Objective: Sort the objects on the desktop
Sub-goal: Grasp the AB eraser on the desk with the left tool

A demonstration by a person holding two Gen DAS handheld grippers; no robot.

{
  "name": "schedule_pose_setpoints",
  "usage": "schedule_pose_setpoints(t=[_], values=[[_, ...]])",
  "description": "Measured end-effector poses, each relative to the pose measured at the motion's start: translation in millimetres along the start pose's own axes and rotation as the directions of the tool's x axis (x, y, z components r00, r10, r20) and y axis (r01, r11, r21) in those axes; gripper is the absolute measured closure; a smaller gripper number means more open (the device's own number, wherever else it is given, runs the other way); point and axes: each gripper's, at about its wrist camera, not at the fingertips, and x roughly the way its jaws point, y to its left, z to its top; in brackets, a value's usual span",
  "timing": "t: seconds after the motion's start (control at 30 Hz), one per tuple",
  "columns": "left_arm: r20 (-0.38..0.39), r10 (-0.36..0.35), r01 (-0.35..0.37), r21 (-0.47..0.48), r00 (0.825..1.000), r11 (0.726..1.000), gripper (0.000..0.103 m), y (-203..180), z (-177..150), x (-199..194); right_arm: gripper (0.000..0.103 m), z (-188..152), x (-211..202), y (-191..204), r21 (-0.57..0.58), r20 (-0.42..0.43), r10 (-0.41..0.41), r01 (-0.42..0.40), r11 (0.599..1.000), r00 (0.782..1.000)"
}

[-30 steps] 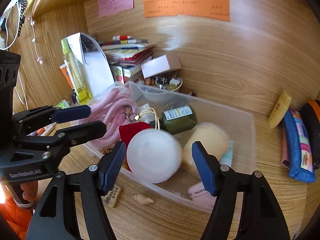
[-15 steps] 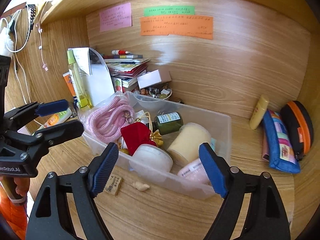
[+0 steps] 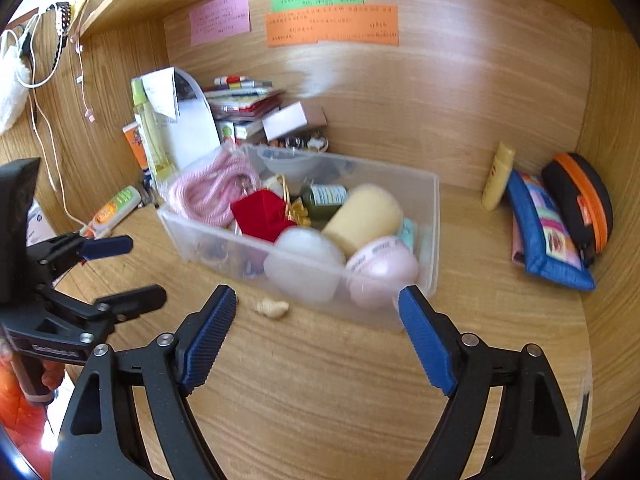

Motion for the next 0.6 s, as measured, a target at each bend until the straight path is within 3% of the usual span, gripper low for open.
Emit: schedule_pose_setpoints(t=[0.33,0.37,0.43,0.6], values=[[-0.099,-0.041,0.047,0.059,0.994,0.997,0.012,-17.8,-2.8,37.9,0.022,-22.6,14.9,-4.7,0.038,-0.081,-0.003,0.006,0.999,0.997],[-0.099,-0.036,0.043,0.062,0.994,0.997,0.013,-19.3,-3.0,40.1,0.022,-24.4,15.6,-6.0,0.044,-0.083,-0.008,0.012,0.999,0.996],[-0.110,-0.034,0.043,0.077,0.993,0.996,0.028,-23.3,-3.6,45.2,0.022,-27.4,17.5,-9.1,0.059,-0.095,-0.009,0.015,0.998,0.995],[-0.122,-0.010,0.025,0.125,0.992,0.992,0.043,-30.4,-3.4,53.3,0.022,-31.3,21.3,-14.9,0.086,-0.112,0.010,0.000,0.996,0.994]])
